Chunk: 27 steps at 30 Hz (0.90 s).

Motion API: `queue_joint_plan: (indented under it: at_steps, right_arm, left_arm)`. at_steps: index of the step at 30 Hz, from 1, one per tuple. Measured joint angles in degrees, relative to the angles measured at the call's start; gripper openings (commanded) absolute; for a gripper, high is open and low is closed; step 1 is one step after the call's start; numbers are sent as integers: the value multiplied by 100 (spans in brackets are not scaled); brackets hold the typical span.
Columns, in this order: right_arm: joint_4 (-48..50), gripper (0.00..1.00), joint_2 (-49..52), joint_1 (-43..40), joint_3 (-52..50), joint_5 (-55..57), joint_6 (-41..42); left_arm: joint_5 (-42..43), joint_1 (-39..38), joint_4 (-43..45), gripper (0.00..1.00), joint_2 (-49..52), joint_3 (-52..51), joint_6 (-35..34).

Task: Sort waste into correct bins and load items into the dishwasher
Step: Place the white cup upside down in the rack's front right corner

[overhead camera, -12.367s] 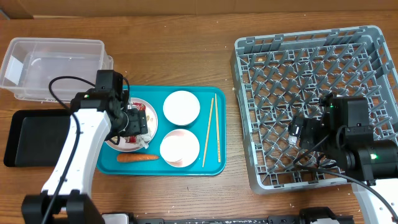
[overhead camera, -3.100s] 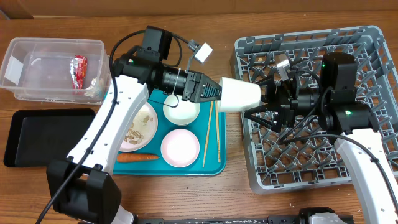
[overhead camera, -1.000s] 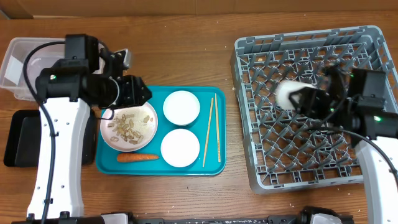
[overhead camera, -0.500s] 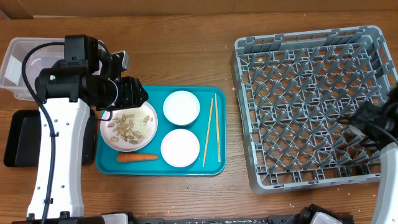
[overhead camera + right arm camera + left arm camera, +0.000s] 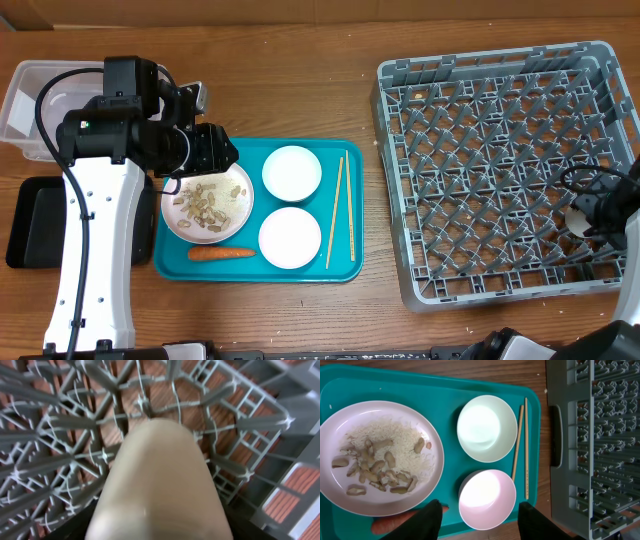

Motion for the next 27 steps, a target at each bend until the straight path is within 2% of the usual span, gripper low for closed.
queue_joint_plan:
  at_steps: [2, 4, 5, 7, 11, 14, 27]
  right_arm:
    - [-31, 42, 44, -2, 0, -4, 4]
    - [-59, 58, 76, 0, 0, -9, 9]
    - [-63, 59, 85, 0, 0, -15, 9]
    - [-68, 59, 87, 0, 0, -20, 24]
    - [-66, 49, 92, -2, 0, -94, 24]
    - [-74, 46, 92, -4, 0, -127, 24]
    - [-555, 47, -4, -2, 199, -323, 22]
  left_arm:
    - [0, 0, 0, 52, 0, 0, 0]
    - [0, 0, 0, 52, 0, 0, 0]
    - [-2, 0, 0, 52, 0, 0, 0]
    - [-2, 0, 0, 52, 0, 0, 0]
    - [-2, 0, 0, 52, 0, 0, 0]
    - [-2, 0, 0, 52, 0, 0, 0]
    - [-17, 0, 0, 52, 0, 0, 0]
